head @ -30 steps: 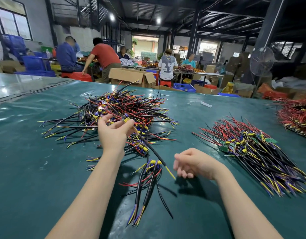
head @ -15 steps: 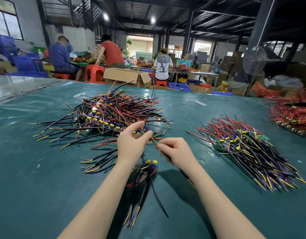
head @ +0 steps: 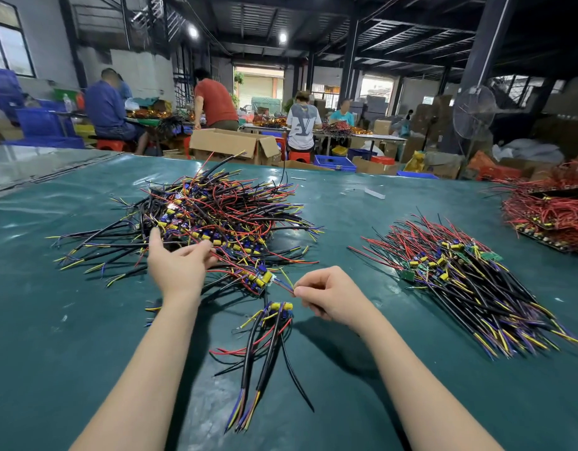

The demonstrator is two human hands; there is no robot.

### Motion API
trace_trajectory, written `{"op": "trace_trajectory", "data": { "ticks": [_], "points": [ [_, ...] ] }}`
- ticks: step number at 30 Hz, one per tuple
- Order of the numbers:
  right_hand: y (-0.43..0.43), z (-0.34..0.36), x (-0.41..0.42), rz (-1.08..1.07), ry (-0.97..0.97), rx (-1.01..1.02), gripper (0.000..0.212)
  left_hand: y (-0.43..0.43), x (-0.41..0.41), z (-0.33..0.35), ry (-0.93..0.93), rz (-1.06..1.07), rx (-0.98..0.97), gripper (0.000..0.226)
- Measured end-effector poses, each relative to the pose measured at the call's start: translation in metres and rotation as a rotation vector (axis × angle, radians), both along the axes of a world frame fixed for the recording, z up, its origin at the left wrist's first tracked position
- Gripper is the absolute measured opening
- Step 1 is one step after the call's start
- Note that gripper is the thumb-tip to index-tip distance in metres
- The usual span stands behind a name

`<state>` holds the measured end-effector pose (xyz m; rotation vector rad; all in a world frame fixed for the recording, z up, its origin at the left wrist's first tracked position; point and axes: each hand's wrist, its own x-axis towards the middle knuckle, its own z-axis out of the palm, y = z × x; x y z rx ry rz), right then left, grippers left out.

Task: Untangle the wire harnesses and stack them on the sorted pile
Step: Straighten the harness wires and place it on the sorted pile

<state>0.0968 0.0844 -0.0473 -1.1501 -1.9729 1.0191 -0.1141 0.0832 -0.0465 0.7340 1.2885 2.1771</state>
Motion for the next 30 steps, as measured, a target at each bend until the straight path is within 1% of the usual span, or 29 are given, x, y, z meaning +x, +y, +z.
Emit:
{"op": "trace_trajectory", "data": {
  "ticks": [1, 2, 4, 5, 7, 9, 11, 14, 16, 18, 20, 22, 24, 28, 30],
  "points": [
    [0.0, -0.001, 0.001, -0.012, -0.011, 0.02, 0.018, 0.001, -0.002, 0.0, -0.001, 0.007, -0.022, 0.065],
    [0.001, -0.004, 0.002, -0.029, -0.025, 0.051, 0.016, 0.001, -0.002, 0.001, 0.006, 0.005, -0.045, 0.049],
    [0.004, -0.008, 0.004, -0.07, -0.06, 0.12, 0.02, 0.001, -0.001, 0.003, -0.006, 0.0, -0.057, 0.011],
    [0.005, -0.009, 0.004, -0.083, -0.085, 0.152, 0.02, -0.001, -0.003, 0.006, -0.042, 0.031, -0.057, 0.009],
    [0.007, -0.012, 0.006, -0.083, -0.158, 0.187, 0.019, -0.004, -0.017, 0.01, -0.172, 0.112, -0.03, 0.023],
    [0.008, -0.014, 0.009, -0.073, -0.225, 0.179, 0.019, -0.008, -0.036, 0.013, -0.31, 0.179, 0.016, 0.026],
    [0.01, -0.016, 0.013, -0.073, -0.242, 0.144, 0.018, -0.011, -0.048, 0.017, -0.376, 0.202, 0.048, 0.026],
    [0.011, -0.018, 0.013, -0.074, -0.294, 0.161, 0.015, -0.009, -0.036, 0.022, -0.333, 0.179, 0.045, 0.024],
    [0.011, -0.018, 0.01, -0.079, -0.335, 0.191, 0.013, -0.006, -0.019, 0.024, -0.245, 0.112, 0.02, 0.025],
    [0.012, -0.018, 0.007, -0.121, -0.378, 0.222, 0.014, -0.004, -0.006, 0.02, -0.145, 0.051, -0.009, 0.028],
    [0.013, -0.018, 0.007, -0.204, -0.383, 0.245, 0.015, -0.006, 0.0, 0.016, -0.084, 0.013, -0.036, 0.031],
    [0.015, -0.017, 0.008, -0.312, -0.398, 0.267, 0.017, -0.007, 0.0, 0.013, -0.067, -0.01, -0.056, 0.032],
    [0.017, -0.017, 0.009, -0.392, -0.475, 0.283, 0.019, -0.007, -0.004, 0.014, -0.08, -0.031, -0.067, 0.032],
    [0.016, -0.017, 0.011, -0.367, -0.688, 0.33, 0.019, -0.004, -0.002, 0.018, -0.096, -0.128, -0.091, 0.034],
    [0.015, -0.018, 0.015, -0.353, -0.719, 0.348, 0.02, -0.002, 0.005, 0.016, -0.067, -0.181, -0.139, 0.033]
  ]
}}
